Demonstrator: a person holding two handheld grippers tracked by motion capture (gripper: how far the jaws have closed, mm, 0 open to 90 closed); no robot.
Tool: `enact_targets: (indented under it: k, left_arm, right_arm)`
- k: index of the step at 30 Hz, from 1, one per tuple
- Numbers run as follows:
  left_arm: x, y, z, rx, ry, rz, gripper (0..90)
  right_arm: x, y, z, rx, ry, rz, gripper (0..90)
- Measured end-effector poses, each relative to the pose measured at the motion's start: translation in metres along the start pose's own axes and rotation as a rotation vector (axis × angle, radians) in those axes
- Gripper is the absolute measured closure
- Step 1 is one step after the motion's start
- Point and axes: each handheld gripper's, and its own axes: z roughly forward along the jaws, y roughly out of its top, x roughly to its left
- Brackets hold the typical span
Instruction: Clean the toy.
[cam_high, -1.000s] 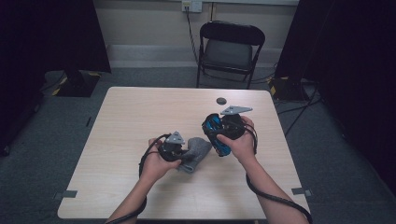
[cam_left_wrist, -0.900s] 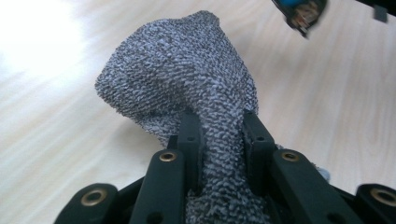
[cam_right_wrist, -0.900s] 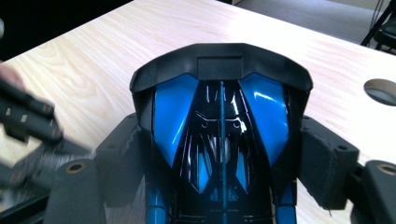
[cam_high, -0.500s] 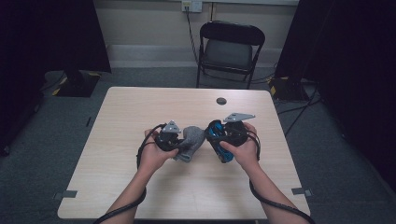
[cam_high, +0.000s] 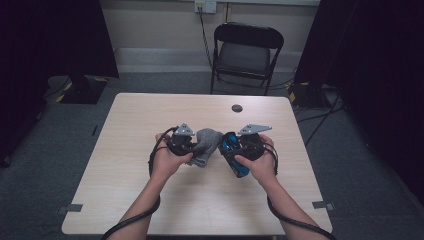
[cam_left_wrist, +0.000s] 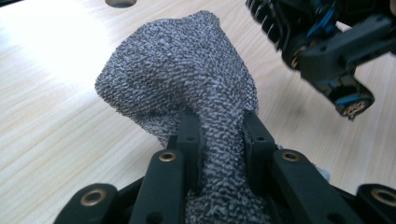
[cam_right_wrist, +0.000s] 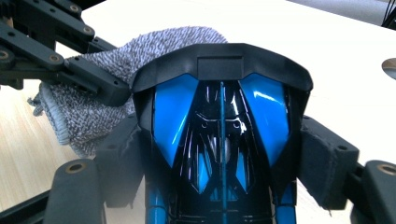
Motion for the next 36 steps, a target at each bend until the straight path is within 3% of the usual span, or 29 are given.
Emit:
enact_targets:
  k: [12,24,36]
  left_arm:
    - [-0.007,0.004,0.005,-0.002,-0.024,0.011,73.3]
    - [-0.016,0.005,0.014,0.004,-0.056,0.012,73.5]
    - [-0.021,0.004,0.018,0.010,-0.051,-0.005,73.4]
  right_arm:
    - [0.013,-0.003,0.004,0.007,0.003,-0.023,25.4]
    - [0.014,0.005,0.006,-0.009,-0.012,-0.028,25.4]
    - [0.015,0.009,0.007,-0.015,-0.031,-0.031,25.4]
